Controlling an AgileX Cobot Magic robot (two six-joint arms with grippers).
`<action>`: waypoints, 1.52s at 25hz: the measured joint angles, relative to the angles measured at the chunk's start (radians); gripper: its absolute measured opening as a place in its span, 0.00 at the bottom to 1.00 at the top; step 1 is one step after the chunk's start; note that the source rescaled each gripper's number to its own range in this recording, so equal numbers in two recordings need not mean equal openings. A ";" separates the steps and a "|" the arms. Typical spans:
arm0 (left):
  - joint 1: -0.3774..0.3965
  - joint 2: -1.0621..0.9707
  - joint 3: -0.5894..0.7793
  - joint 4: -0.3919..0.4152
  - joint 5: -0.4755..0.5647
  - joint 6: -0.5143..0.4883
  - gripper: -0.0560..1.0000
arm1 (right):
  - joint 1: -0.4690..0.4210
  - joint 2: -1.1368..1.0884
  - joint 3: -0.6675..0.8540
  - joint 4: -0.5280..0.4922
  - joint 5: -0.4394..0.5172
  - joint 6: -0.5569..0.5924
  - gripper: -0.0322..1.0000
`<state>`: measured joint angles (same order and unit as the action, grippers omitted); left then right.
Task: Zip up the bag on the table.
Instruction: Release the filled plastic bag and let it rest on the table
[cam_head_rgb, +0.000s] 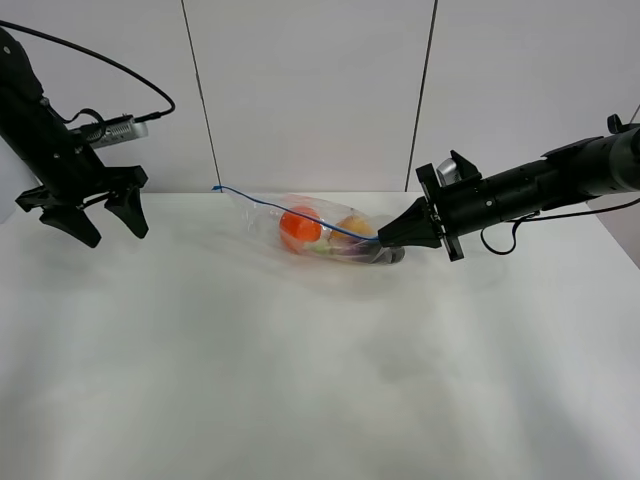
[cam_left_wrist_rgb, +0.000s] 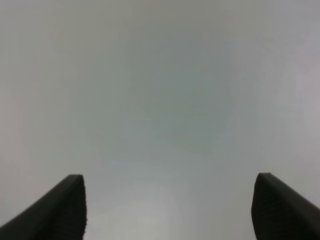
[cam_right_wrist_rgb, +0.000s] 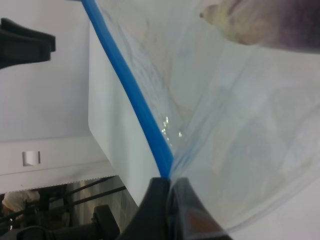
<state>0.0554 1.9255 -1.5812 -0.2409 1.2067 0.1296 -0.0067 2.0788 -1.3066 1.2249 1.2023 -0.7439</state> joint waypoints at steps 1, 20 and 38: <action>-0.008 -0.017 0.000 0.018 0.001 -0.011 0.88 | 0.000 0.000 0.000 0.000 0.000 0.000 0.03; -0.062 -0.537 0.391 0.131 0.008 -0.104 0.88 | 0.000 0.000 0.000 -0.003 0.001 -0.002 0.03; -0.062 -1.530 1.000 0.204 -0.038 -0.153 0.88 | 0.000 0.000 0.000 -0.013 0.001 -0.002 0.03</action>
<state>-0.0069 0.3960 -0.5813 -0.0373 1.1686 -0.0233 -0.0067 2.0788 -1.3066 1.2120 1.2030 -0.7461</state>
